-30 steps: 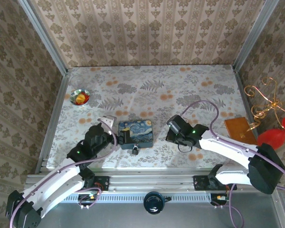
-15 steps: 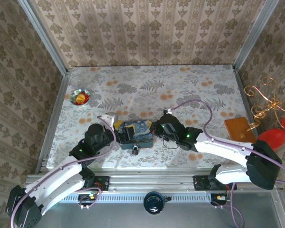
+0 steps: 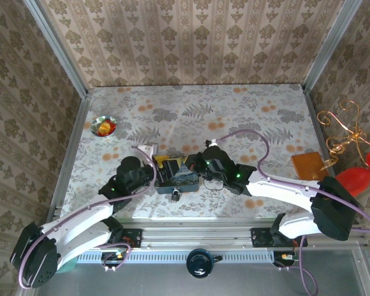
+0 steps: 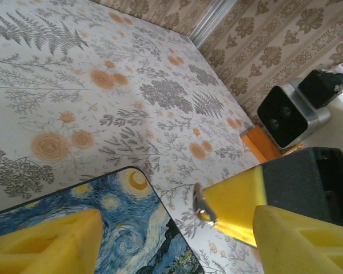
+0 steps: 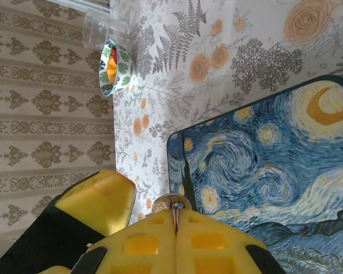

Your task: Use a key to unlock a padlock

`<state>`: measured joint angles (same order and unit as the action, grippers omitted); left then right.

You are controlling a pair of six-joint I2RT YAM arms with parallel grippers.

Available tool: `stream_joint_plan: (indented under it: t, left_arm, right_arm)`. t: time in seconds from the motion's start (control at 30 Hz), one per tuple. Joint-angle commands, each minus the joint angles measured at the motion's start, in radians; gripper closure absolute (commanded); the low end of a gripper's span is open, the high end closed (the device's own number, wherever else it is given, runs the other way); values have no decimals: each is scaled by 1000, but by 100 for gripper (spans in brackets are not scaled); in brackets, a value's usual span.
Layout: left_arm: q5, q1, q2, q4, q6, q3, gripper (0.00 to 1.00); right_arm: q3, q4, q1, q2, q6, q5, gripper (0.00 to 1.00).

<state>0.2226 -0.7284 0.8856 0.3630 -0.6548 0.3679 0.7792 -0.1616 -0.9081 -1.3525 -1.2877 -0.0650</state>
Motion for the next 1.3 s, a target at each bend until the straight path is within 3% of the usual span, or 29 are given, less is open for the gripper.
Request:
stream_joint_plan:
  t: [0.0,0.5,0.83,1.27]
  left_arm:
    - [37,-14,21,66,-28,47,34]
    - [27,-23,56,14,-8,83,63]
    - [22,-26,77,13,-15,88,65]
    - [10,-49,118,28,-17,107,93]
  right_arm:
    - [34,-25,-10,-7,-19,24,100]
    - [14,-37,-20,28,-21,16,100]
    - [-5,-40,-21,53,-24,3,100]
    - [-40,-52,-16,76,-32,1,100]
